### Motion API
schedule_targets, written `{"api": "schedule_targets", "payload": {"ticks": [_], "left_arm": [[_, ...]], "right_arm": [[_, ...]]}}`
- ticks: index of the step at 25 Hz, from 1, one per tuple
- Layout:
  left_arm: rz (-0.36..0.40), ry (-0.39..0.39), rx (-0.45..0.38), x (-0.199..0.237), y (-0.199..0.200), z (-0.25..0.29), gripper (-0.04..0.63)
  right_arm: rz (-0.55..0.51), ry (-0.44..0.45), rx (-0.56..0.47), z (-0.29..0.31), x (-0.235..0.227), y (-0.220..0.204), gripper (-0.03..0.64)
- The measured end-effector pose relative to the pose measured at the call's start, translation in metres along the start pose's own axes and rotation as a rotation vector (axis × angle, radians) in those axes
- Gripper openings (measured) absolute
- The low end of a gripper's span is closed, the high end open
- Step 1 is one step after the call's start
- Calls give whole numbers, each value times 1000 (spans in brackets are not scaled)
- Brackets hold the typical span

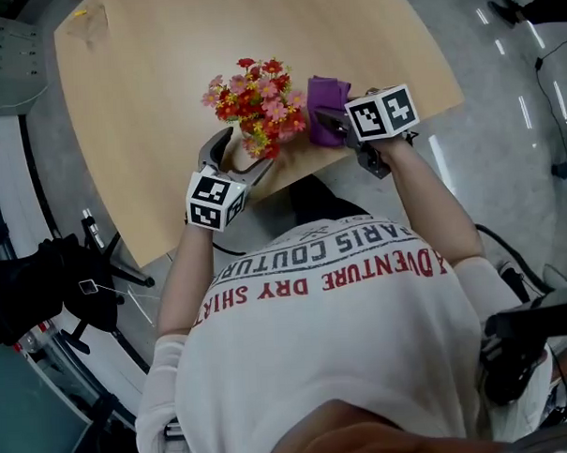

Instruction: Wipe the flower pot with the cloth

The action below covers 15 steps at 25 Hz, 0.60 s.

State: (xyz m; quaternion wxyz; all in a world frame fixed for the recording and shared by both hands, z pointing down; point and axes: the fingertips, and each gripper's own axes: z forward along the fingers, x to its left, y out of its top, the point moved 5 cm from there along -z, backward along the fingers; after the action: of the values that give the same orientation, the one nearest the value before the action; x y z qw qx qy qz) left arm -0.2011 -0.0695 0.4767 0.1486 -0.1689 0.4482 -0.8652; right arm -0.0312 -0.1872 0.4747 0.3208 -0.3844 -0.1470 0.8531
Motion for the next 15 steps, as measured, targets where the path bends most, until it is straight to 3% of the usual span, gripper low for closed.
{"api": "schedule_targets", "payload": {"ticks": [8, 15], "left_arm": [[-218, 271, -135, -32, 4, 18, 505], [-240, 488, -159, -36, 10, 38, 534]], "right_arm": [[-18, 35, -20, -20, 0, -21, 59], [-58, 84, -11, -27, -7, -8, 59]]}}
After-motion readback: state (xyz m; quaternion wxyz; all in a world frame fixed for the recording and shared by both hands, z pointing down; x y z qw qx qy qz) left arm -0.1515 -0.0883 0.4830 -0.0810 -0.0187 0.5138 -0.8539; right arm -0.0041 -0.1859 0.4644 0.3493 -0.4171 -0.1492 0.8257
